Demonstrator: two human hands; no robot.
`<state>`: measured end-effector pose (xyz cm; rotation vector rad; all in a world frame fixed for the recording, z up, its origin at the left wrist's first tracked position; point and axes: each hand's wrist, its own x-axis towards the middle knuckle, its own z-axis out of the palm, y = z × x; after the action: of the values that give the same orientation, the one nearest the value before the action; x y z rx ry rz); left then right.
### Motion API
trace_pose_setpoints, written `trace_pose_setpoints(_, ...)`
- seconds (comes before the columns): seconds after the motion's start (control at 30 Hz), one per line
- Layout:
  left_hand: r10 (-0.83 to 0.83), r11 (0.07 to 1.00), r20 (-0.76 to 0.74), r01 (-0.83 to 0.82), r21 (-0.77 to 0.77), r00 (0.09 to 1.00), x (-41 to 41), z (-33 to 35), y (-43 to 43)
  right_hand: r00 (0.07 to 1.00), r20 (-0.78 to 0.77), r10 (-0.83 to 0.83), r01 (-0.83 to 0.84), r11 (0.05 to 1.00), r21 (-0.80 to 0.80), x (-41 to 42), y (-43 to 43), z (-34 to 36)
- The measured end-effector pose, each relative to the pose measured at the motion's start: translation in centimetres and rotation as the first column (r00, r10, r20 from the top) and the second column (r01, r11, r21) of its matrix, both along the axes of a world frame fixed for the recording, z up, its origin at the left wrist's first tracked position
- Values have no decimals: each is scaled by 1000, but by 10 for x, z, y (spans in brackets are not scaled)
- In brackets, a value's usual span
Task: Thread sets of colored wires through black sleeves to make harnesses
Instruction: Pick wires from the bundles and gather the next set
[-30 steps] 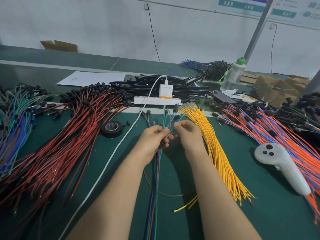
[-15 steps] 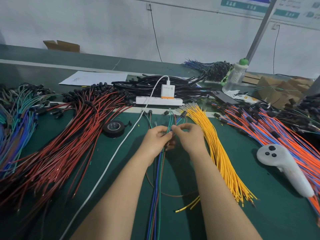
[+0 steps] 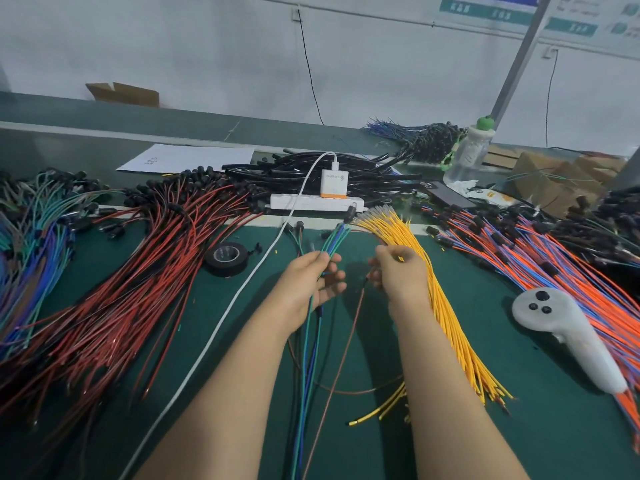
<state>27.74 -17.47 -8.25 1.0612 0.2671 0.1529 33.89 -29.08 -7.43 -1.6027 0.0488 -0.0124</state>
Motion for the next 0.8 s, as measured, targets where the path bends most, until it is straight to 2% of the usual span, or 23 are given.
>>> trace_pose_setpoints(0.07,-11,1000,13,12,-17,1000,1,-1,-3,995,22,102,-99,989,-112,-5,8,-2)
trace_pose_setpoints(0.2,-28,995,-17,29,98,999,4,-2,-6,979,75,191,-164,947,-276,-13,23,-2)
trace_pose_setpoints(0.37,-68,980,-26,72,188,997,2,-3,-3,944,150,292,-143,777,-613,-18,22,0)
trace_pose_setpoints(0.43,-56,966,-34,63,249,998,2,-4,-5,951,150,270,-136,803,-580,-17,19,2)
trace_pose_setpoints(0.53,-6,918,-45,24,395,999,3,-6,-6,968,154,200,-130,919,-373,-14,16,5)
trace_pose_setpoints(0.67,-32,859,-48,52,509,998,4,-9,-3,957,181,227,-152,922,-356,-16,18,4)
trace_pose_setpoints(0.8,-88,791,-42,95,604,995,5,-10,-5,975,148,165,-110,940,-322,-15,17,3)
